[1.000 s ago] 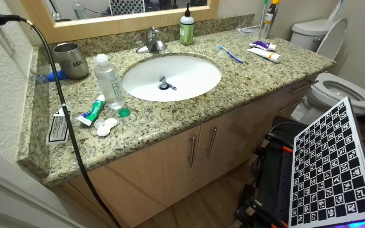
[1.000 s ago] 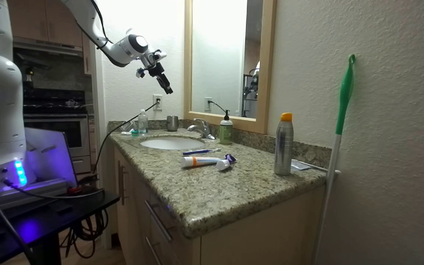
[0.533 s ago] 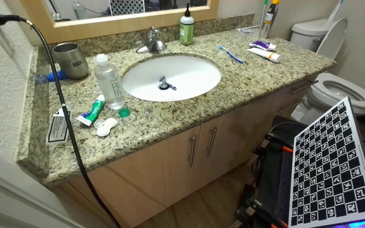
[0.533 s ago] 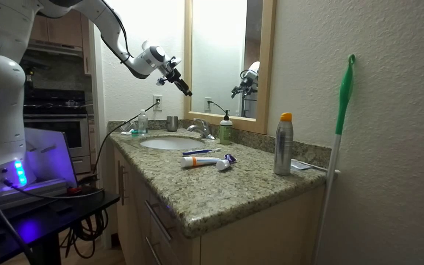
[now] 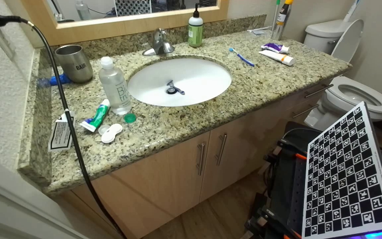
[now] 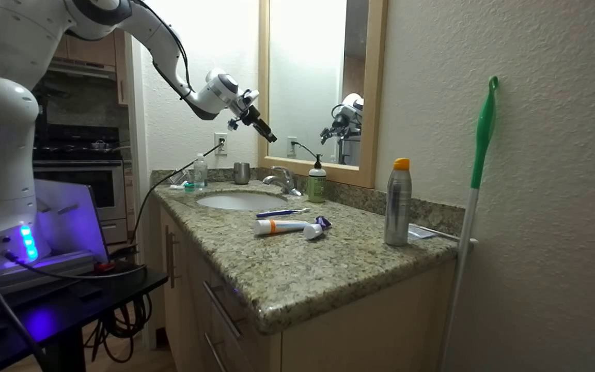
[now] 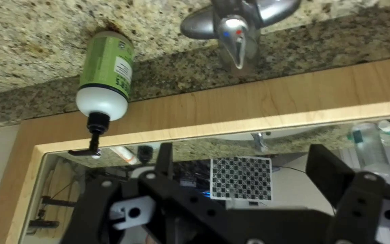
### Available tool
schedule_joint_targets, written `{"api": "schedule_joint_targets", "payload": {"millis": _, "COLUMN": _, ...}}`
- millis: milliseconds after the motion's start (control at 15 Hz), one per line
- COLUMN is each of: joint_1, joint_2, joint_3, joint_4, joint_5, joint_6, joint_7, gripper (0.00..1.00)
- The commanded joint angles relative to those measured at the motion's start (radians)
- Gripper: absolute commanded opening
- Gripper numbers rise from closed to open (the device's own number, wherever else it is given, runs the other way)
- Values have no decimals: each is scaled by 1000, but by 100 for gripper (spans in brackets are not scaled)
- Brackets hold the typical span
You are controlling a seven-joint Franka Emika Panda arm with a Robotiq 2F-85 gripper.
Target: Lift up faucet handle
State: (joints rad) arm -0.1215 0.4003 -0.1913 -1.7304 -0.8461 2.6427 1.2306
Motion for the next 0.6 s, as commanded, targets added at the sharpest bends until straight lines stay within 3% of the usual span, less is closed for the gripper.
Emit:
{"api": "schedule_joint_targets", "payload": {"millis": 0, "joint_1": 30, "joint_2": 87, "joint_3": -33, "joint_4": 73, "joint_5": 40, "joint_6": -169, "joint_7": -79, "gripper": 100}}
{"api": "schedule_joint_targets", "payload": {"millis": 333, "joint_1": 32, "joint_2": 70, "joint_3": -40, "joint_4": 37, "joint_5": 29, "joint_6": -132, "joint_7": -48, "gripper": 100}}
{"api": "schedule_joint_targets", "payload": {"millis": 533, "joint_1": -66, "joint_2": 105, "joint_3": 82, "joint_4": 86, "joint_5": 226, "joint_6": -222, "joint_7": -334, "gripper": 100}}
